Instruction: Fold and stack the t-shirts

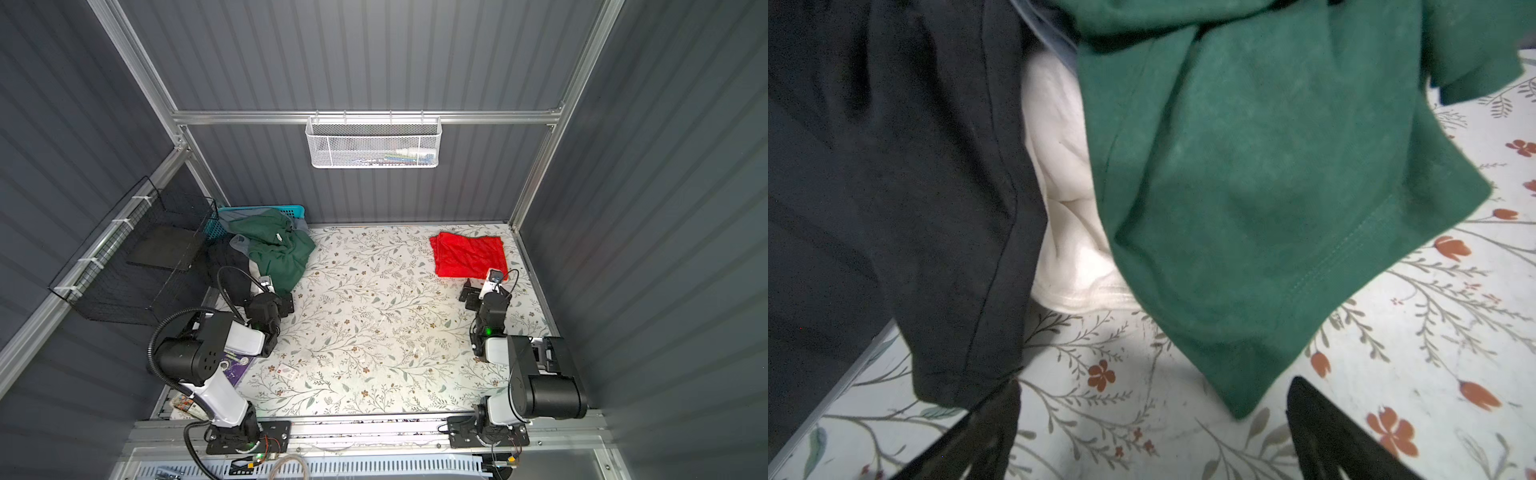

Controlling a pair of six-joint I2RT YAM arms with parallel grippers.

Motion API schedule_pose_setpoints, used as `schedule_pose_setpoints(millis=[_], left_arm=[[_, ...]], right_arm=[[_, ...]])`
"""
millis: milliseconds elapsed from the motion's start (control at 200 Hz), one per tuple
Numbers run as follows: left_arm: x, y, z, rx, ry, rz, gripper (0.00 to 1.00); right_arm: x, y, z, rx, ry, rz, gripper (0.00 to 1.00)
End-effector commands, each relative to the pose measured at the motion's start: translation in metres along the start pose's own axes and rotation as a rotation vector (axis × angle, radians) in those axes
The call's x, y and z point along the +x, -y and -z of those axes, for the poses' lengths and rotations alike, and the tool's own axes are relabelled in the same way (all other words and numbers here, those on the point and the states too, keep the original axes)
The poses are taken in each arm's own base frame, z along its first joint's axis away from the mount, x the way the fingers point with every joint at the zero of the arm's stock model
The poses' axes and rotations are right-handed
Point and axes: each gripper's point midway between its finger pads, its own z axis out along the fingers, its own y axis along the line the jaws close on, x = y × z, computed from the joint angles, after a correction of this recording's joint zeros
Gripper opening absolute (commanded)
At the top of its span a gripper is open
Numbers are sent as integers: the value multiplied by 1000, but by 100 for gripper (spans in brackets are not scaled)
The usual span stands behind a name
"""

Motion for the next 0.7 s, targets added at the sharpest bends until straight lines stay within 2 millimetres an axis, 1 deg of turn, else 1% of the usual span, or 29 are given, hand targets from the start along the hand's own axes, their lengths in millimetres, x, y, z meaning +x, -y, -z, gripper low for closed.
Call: schedule_pose_setpoints(millis=[0,690], left_arm=[[-15,-2,-1,-10,36,33,100],[-14,-1,-3,7,25,38,100]], right_arm=[[-2,0,2,5,18,0,99],[0,0,1,2,8,1,99]])
